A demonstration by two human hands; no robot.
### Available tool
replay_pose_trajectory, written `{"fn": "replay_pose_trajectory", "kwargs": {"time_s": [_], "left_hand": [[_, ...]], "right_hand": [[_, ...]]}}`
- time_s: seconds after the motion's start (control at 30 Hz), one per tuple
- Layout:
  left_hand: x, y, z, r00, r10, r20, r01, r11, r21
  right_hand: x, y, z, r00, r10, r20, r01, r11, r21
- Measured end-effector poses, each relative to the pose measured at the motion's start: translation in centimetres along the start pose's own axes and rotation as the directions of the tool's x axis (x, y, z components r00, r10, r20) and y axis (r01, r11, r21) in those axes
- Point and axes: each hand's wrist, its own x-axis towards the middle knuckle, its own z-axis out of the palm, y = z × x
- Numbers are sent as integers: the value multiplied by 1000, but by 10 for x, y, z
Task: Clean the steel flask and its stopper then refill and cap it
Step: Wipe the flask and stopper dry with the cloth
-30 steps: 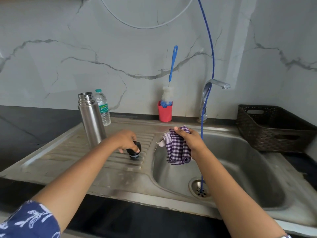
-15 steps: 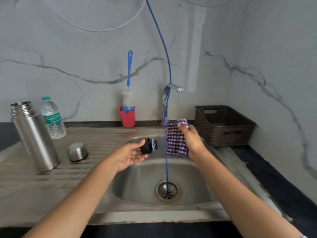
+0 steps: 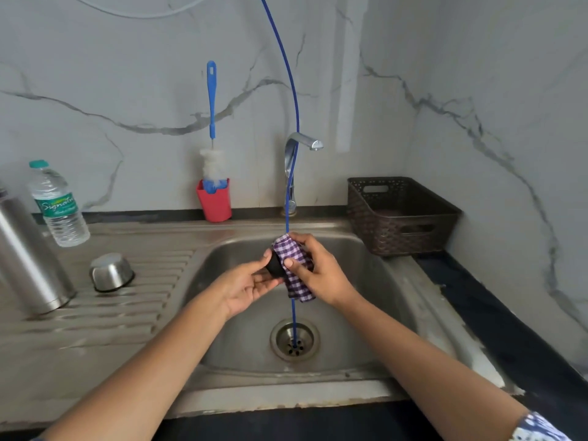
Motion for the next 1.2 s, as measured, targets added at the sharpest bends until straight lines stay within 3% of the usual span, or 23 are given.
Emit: {"fn": "replay_pose_trajectory", "kwargs": {"time_s": [0.07, 0.2, 0.27, 0.33, 0.4, 0.47, 0.6, 0.7, 0.87, 0.97, 1.07, 1.13, 1.2], "left_hand": [[1, -3, -2, 999, 48, -13, -47, 998, 35], [1, -7, -4, 987, 158, -11, -155, 976, 156], [0, -5, -3, 987, 160, 0, -157, 964, 216], [0, -3, -3, 994, 114, 4, -112, 970, 217], [-2, -4, -3, 999, 36, 2, -36, 987, 157], [-4, -5, -3, 1000, -17, 11, 15, 994, 110], [-4, -8, 0, 999, 50, 5, -50, 998, 34], [-1, -7, 5, 985, 171, 13, -171, 985, -6], [-3, -15, 11, 948, 310, 72, -316, 943, 101], [-1, -19, 10, 884, 461, 76, -460, 830, 315], [0, -18, 7, 832, 527, 171, -535, 686, 493], [0, -18, 9, 842, 512, 172, -529, 716, 456], [0, -18, 13, 867, 485, 117, -492, 790, 366]], "right_hand": [[3, 0, 3, 998, 54, -40, -54, 998, -17], [6, 0, 0, 958, 287, 17, -285, 944, 164], [4, 2, -5, 981, 191, 20, -191, 982, 5], [1, 2, -10, 997, -32, 74, 43, 987, -156], [1, 6, -13, 965, -212, 155, 241, 948, -207], [2, 9, -12, 943, -270, 197, 308, 930, -199], [-1, 7, -9, 982, -168, 90, 180, 973, -147], [-4, -5, 1, 999, -43, 9, 44, 969, -242], [1, -20, 6, 989, 33, -144, -79, 941, -330], [2, -19, 4, 958, 253, -135, -278, 936, -215], [9, -14, -8, 864, 500, 65, -504, 859, 89], [9, -12, -24, 796, 566, 217, -603, 708, 368], [6, -11, -40, 762, 604, 235, -631, 607, 483]]}}
